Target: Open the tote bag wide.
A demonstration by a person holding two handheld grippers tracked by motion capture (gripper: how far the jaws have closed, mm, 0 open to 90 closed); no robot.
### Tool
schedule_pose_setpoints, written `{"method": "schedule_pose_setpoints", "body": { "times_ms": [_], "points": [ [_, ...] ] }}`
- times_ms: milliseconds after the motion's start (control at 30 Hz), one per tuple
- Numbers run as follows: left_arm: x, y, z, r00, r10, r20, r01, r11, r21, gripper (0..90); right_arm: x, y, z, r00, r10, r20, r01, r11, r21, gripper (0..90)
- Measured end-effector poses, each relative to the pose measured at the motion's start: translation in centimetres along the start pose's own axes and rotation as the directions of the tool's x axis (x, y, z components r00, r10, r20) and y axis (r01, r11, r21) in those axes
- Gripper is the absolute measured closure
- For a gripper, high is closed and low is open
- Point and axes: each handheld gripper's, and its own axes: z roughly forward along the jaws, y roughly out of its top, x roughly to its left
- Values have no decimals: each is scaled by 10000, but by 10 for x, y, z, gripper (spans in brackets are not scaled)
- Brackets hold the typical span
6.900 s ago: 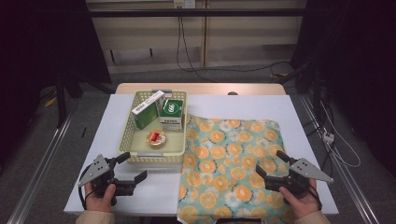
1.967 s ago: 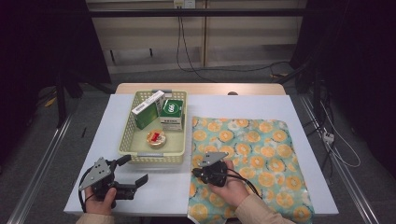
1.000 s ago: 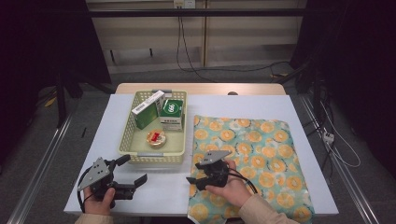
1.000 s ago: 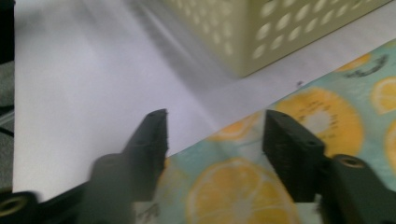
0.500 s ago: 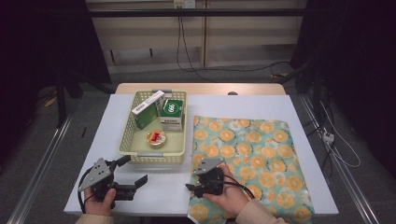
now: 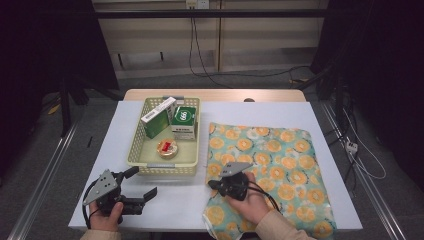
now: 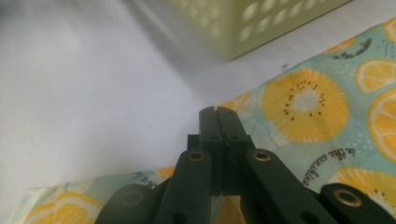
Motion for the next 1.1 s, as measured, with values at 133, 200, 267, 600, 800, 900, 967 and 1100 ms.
{"method": "schedule_pose_setpoints", "body": {
  "times_ms": [133,200,267,600,800,900,967,1100],
  "points": [
    [1,0,1,10000,52,35,-53,10000,35,40,-20,9,-9,9983,575,82,-571,9973,-456,900],
    [2,0,1,10000,58,64,-59,10000,77,40,-33,17,-14,9957,890,270,-870,9939,-676,900],
    [2,0,2,9999,84,89,-84,9999,90,40,-46,25,-18,9940,927,587,-879,9930,-790,900],
    [3,0,2,9999,-46,111,45,10000,24,40,-95,52,-8,9838,1200,1329,-1077,9895,-963,900],
    [2,1,2,9999,-76,146,76,10000,-21,40,-119,76,3,9775,1252,1696,-1091,9889,-1007,900],
    [2,2,2,9999,22,166,-22,10000,-7,40,-129,88,10,9739,1218,1914,-1030,9891,-1056,900],
    [2,1,2,9998,8,184,-8,10000,-2,39,-134,95,13,9707,1388,1962,-1140,9846,-1323,900],
    [4,1,2,9998,-47,198,48,10000,-43,40,-140,105,20,9646,1409,2228,-1079,9822,-1540,900]
  ]
}}
